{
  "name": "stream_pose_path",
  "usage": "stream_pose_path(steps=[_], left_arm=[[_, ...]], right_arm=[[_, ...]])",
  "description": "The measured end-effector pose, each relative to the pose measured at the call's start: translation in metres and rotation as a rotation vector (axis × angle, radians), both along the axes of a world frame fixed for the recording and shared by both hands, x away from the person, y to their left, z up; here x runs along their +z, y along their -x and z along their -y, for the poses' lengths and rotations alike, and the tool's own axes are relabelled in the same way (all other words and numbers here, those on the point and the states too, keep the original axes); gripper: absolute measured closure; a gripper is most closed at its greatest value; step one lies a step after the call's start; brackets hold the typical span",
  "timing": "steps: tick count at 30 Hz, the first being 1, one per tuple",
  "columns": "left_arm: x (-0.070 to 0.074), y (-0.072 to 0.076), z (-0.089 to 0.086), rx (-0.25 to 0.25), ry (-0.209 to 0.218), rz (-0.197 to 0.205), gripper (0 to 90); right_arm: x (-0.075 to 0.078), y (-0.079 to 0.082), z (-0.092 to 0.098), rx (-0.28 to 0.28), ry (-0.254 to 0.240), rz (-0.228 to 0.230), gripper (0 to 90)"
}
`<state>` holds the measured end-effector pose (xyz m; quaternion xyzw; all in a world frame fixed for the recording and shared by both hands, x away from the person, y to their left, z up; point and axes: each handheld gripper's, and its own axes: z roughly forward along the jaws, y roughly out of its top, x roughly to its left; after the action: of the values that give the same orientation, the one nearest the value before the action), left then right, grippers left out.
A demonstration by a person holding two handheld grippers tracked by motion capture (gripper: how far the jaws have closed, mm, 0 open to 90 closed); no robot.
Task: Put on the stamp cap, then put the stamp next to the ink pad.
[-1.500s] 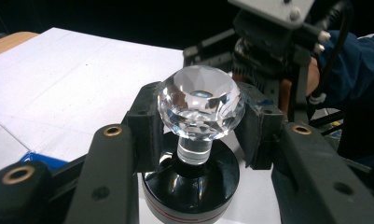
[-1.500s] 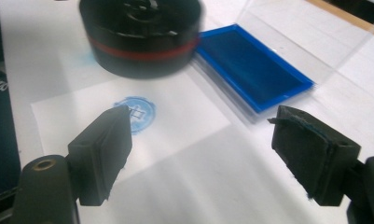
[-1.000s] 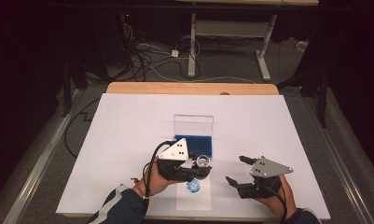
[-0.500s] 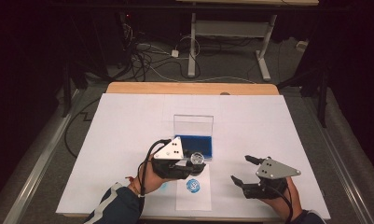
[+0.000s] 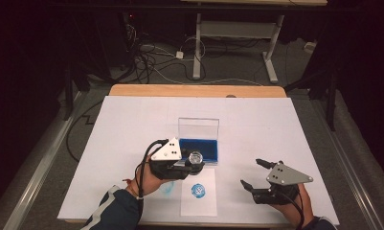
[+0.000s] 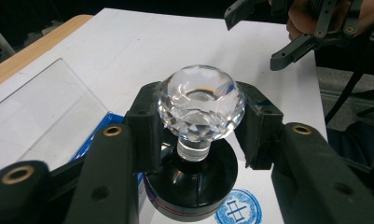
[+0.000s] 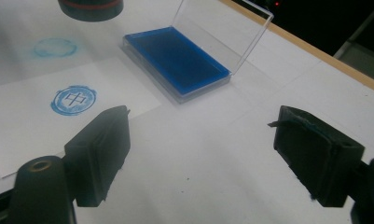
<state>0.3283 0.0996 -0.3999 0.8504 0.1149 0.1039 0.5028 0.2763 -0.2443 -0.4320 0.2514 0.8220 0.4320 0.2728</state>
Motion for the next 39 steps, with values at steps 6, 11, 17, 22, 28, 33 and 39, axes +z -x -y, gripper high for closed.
stream_pose_path(steps=[6,11,17,22,28,33,39], left_arm=[[0.003,-0.003,-0.011,0.031,0.01,0.009,54.1],[0.006,-0.006,-0.021,0.058,0.025,0.016,54.1],[0.009,-0.008,-0.032,0.082,0.042,0.014,54.1],[0.01,-0.011,-0.034,0.095,0.028,0.017,54.1],[0.007,-0.019,-0.035,0.107,0.002,0.003,54.1],[0.006,-0.027,-0.039,0.129,-0.023,-0.003,54.1],[0.003,-0.035,-0.045,0.148,-0.039,-0.014,54.0]], right_arm=[[0.0,0.0,0.003,-0.018,-0.006,0.016,17.3],[0.0,0.002,0.005,-0.016,0.003,0.03,17.3],[0.001,0.006,0.008,-0.017,0.003,0.038,17.3],[-0.001,0.009,0.01,-0.019,0.006,0.037,17.3],[-0.002,0.01,0.014,-0.022,0.008,0.033,17.4],[-0.003,0.008,0.013,-0.017,0.003,0.028,17.4],[-0.005,0.01,0.012,-0.008,0.013,0.028,18.3]])
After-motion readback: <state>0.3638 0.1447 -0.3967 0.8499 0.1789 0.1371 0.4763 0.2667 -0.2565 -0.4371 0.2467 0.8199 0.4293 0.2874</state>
